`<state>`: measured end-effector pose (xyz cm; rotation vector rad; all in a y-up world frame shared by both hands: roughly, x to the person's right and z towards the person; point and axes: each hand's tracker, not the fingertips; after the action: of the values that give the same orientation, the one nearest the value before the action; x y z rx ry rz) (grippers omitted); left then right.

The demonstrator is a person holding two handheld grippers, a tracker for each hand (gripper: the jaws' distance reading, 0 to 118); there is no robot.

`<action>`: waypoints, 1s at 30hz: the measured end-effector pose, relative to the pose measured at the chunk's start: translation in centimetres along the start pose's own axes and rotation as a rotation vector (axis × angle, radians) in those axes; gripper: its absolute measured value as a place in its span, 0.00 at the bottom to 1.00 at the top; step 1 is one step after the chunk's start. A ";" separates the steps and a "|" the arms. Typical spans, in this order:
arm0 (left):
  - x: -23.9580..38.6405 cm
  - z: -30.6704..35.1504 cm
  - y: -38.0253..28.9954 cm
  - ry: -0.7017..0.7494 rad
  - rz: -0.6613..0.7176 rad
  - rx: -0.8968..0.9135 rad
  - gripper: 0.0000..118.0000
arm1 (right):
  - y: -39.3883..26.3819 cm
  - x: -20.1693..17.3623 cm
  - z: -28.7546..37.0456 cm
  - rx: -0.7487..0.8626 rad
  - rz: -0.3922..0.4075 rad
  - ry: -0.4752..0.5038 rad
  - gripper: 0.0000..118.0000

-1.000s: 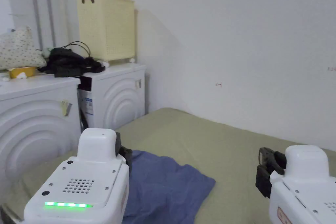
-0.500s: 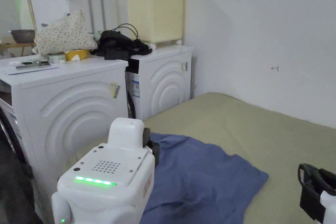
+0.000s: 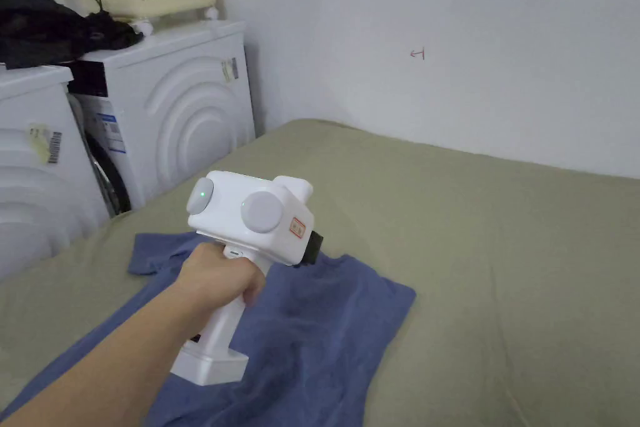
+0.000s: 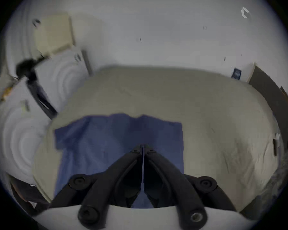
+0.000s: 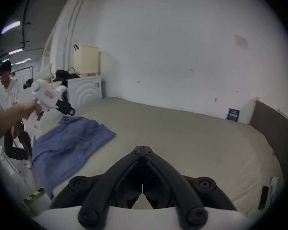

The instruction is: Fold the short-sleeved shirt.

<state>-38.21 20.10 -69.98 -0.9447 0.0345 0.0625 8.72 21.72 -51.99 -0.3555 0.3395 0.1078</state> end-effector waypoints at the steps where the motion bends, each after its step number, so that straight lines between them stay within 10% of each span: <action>1: -0.5 -2.2 0.5 -0.014 0.066 -0.040 0.10 | -0.6 0.5 -0.4 -0.021 -0.009 -0.006 0.01; 2: -0.8 -3.8 0.8 -0.032 0.117 -0.075 0.36 | -1.2 0.9 -0.7 -0.034 -0.024 -0.008 0.01; 3: -1.0 -5.3 1.2 -0.021 0.157 -0.114 0.85 | -1.7 1.3 -1.0 -0.050 -0.034 -0.003 0.01; 4: -1.1 -6.6 1.3 -0.007 0.185 -0.134 1.00 | -2.2 1.5 -1.3 -0.061 -0.030 -0.003 0.01; 16: 1.0 -14.9 -3.4 0.035 0.144 -0.250 0.97 | -6.0 1.8 -3.2 -0.159 -0.051 0.046 0.01; 20: 1.6 -14.3 -3.7 0.060 0.125 -0.210 0.84 | -6.5 1.4 -2.9 -0.170 -0.056 0.060 0.01; 23: 1.5 -12.2 -2.7 0.047 0.076 -0.144 0.06 | -6.7 1.0 -2.3 -0.162 -0.068 0.063 0.01; 30: 0.9 -9.7 -2.4 -0.040 0.175 -0.050 0.02 | -7.0 1.3 -0.9 -0.176 -0.126 0.061 0.01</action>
<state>-37.20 10.89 -73.75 -0.9881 0.0788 0.2450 10.81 14.95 -50.96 -0.5541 0.3677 0.0028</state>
